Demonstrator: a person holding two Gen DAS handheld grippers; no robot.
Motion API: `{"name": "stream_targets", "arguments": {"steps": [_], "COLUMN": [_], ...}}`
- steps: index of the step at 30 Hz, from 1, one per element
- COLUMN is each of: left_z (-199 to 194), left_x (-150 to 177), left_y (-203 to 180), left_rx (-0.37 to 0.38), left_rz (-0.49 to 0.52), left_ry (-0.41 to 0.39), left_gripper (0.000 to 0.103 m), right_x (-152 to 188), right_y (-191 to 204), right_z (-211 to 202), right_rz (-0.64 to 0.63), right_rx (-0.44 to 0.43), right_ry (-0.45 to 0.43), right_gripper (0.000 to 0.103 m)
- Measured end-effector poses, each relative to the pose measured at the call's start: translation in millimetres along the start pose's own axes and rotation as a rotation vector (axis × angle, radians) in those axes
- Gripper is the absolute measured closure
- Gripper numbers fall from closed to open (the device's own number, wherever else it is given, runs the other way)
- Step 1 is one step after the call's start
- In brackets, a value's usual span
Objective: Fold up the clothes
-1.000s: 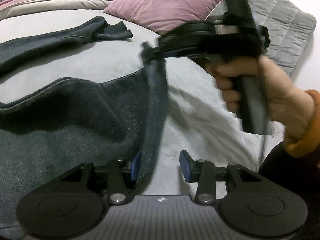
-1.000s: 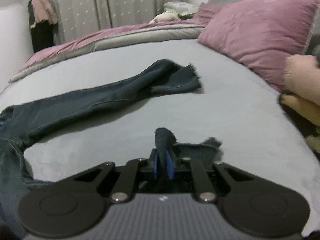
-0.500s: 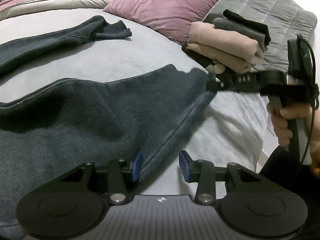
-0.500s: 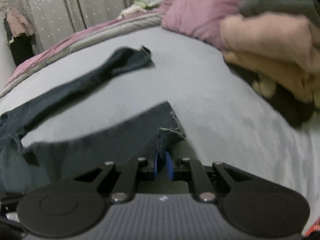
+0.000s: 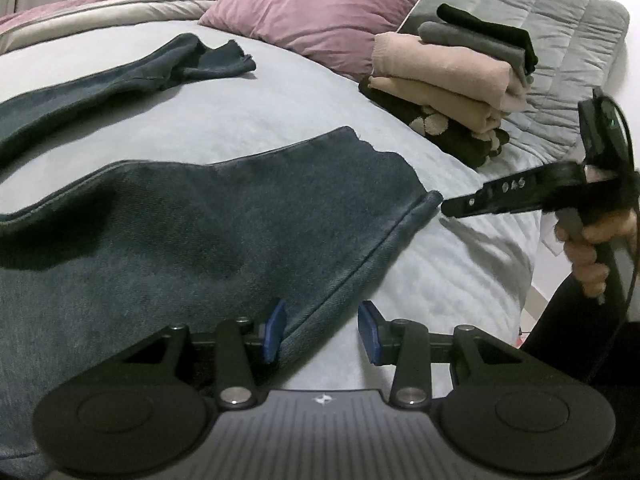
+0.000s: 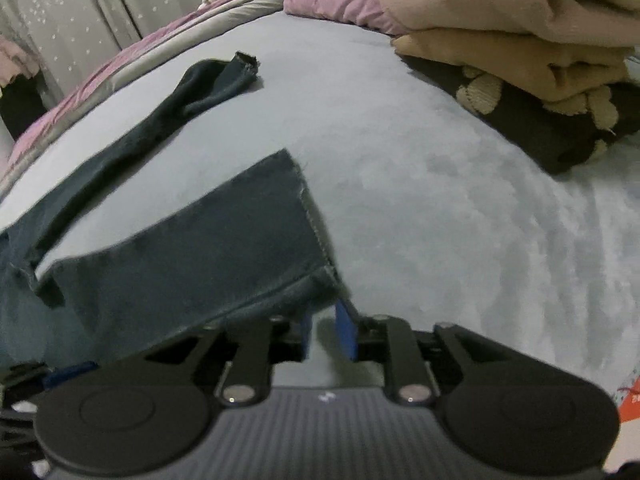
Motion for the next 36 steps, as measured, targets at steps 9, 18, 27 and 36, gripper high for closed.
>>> {"name": "stream_targets", "arguments": {"steps": [9, 18, 27, 36], "left_z": [14, 35, 52, 32], "left_x": [-5, -10, -23, -44], "left_y": [-15, -37, -49, -67], "left_rx": [-0.020, -0.072, -0.113, -0.006], "left_rz": [0.062, 0.191, 0.233, 0.206], "left_ry": [-0.036, -0.067, -0.121, -0.243], "left_gripper": [0.065, 0.064, 0.095, 0.098], "right_x": [-41, -65, -72, -80], "right_y": [21, 31, 25, 2], "right_z": [28, 95, 81, 35], "right_rz": [-0.080, -0.127, -0.188, -0.224], "right_rx": [-0.031, -0.133, -0.121, 0.030], "right_ry": [0.006, -0.027, -0.164, -0.258], "right_gripper": [0.054, 0.051, 0.098, 0.098]}}
Point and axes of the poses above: each gripper's, at about its wrist camera, not at the fingertips, and z roughly the way its jaws point, y to its left, x to its underside, the point moved 7 cm from there along z, roughly the way its jaws point, and after that the axes turned 4 degrees about z, right-handed, at the moved point
